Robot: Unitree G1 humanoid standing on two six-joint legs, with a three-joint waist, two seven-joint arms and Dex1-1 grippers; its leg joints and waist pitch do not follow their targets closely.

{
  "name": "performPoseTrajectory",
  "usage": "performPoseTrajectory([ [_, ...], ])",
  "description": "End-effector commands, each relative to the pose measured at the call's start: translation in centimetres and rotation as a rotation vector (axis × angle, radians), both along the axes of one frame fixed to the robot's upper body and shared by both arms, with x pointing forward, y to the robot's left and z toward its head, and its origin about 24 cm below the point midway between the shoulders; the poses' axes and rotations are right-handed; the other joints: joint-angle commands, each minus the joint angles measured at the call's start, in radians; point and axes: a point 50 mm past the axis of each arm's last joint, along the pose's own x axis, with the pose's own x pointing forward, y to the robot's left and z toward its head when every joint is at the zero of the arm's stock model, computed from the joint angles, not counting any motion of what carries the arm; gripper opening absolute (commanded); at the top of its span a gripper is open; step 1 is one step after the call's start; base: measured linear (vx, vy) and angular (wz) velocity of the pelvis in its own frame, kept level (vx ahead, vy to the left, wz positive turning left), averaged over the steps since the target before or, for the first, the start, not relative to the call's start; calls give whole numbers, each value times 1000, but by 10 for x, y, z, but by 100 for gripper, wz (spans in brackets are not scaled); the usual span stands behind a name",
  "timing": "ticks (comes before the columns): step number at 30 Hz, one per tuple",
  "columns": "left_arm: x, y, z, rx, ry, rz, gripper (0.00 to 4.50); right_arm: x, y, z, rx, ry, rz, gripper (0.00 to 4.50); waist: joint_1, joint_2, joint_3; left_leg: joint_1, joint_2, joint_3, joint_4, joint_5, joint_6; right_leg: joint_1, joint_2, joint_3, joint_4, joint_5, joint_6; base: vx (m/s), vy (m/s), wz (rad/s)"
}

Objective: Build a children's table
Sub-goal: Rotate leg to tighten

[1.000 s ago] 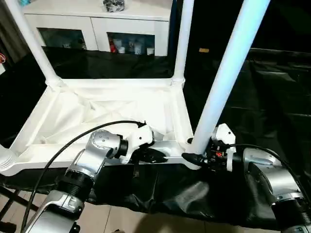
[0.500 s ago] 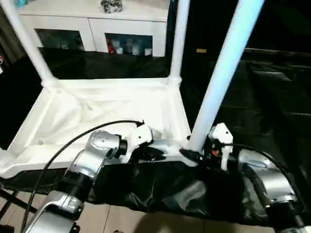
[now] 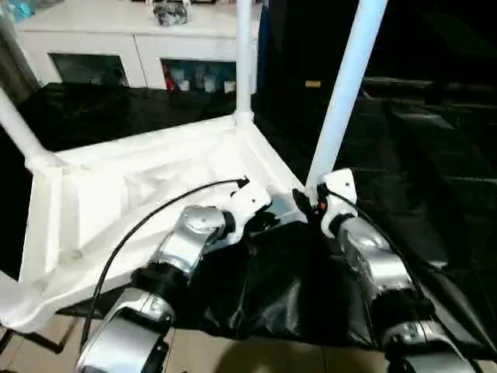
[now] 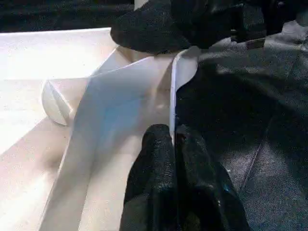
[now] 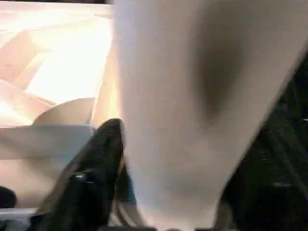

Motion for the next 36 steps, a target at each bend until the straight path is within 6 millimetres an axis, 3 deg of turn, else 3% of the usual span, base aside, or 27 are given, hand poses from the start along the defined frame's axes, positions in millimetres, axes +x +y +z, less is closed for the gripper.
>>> performPoseTrajectory([
  [1, -5, -29, 6, -78, -34, -51, 0, -15, 50, -14, 91, 86, 201, 342, 3, -18, -43, -5, 27, -10, -66, -171, 64, 43, -75, 55, -87, -273, -160, 0, 0, 0],
  [4, -9, -21, 6, -92, -31, -129, 0, -18, 39, -13, 56, 57, 273, 371, 2, -18, -43, -5, 27, -10, -66, -181, 68, 43, -74, 55, -88, -282, -155, 0, 0, 0],
  [9, -14, -6, 6, -81, -16, -216, 0, -27, 19, -9, 3, 40, 445, 377, 5, -19, -48, -8, 28, -7, -61, -124, 98, 48, -74, 55, -75, -171, -187, 0, 0, 0],
  [16, -17, 7, 7, -75, 3, -279, 0, -36, -1, -1, 24, 49, 601, 377, 13, -17, -45, -3, 34, -8, -65, -161, 98, 44, -74, 54, -81, -224, -188, 0, 0, 0],
  [21, -22, 21, 10, -87, 43, -360, 0, -47, -19, 2, 43, 122, 759, 340, 21, -20, -45, -5, 36, -7, -64, -147, 106, 46, -74, 54, -77, -198, -196, 0, 0, 0],
  [29, -22, 34, 11, -74, 56, -372, 0, -56, -24, 6, 56, 163, 854, 282, 39, -21, -44, -3, 37, -7, -65, -147, 90, 43, -75, 54, -79, -234, -181, 0, 0, 0],
  [36, -22, 39, 12, -77, 62, -370, 0, -60, -25, 6, 69, 180, 888, 236, 41, -21, -45, -4, 37, -7, -65, -136, 88, 43, -75, 53, -78, -226, -179, 0, 0, 0],
])
